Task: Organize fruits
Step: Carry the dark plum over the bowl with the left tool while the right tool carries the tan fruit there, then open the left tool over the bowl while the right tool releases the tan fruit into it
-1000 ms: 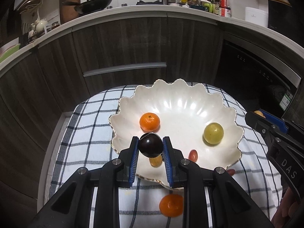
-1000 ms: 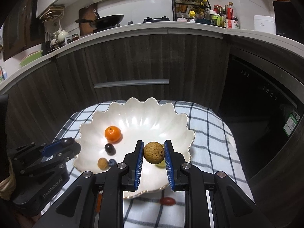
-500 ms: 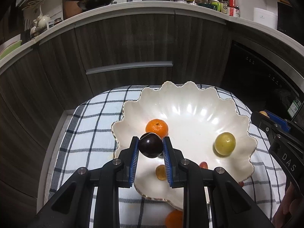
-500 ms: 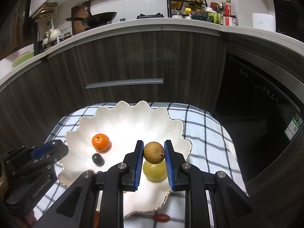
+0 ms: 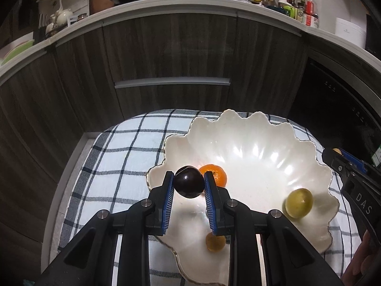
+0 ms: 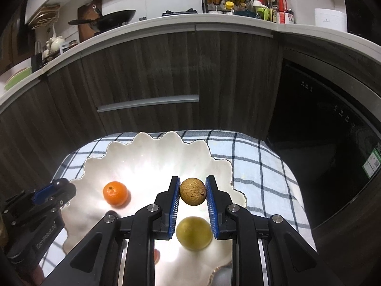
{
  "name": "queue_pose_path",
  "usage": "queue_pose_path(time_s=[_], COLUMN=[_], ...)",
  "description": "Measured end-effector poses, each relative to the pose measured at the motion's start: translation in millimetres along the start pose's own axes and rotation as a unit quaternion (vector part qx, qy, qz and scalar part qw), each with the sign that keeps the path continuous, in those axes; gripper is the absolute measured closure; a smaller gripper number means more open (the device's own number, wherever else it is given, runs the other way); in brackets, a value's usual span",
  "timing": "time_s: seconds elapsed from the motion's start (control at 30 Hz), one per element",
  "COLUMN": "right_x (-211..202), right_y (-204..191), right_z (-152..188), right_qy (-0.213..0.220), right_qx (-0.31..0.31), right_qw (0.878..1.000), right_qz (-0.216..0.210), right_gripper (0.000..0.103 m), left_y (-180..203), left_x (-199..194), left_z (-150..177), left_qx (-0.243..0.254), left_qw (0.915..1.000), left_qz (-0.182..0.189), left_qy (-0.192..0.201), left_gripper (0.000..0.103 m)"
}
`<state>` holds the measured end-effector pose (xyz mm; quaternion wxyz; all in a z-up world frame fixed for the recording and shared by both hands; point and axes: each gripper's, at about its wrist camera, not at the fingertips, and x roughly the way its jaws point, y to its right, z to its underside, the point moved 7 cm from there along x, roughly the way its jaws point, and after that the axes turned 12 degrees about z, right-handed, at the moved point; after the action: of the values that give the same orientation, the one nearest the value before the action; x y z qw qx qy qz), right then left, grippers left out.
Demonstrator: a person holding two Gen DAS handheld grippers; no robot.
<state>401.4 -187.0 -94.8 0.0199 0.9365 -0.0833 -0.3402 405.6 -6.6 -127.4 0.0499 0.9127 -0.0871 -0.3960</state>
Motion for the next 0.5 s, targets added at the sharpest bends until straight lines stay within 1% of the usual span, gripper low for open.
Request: queue_pose_path(time_s=[0.4,0.47,0.5], right_x=[29,31,32], right_y=[-10,-11,-12], right_z=[1,1,2], right_qy=[-0.031,-0.035,-0.037], right_qx=[0.009,0.009,0.010], right_qw=[0.999,0.999,0.999], right_qz=[0.006,0.006,0.005], right_gripper=[0.080,0.079,0.079], left_y=[-9,-7,-7], left_x=[17,17,17], left_z=[4,5,5], left_qx=[-0.028,-0.025,-0.025], left_qw=[0.9994,0.9995,0.9995], left_qz=[-0.006,-0.009,-0.011], left_qy=[-0.018,-0.020,-0.018], left_gripper=[0.077,0.072,0.065])
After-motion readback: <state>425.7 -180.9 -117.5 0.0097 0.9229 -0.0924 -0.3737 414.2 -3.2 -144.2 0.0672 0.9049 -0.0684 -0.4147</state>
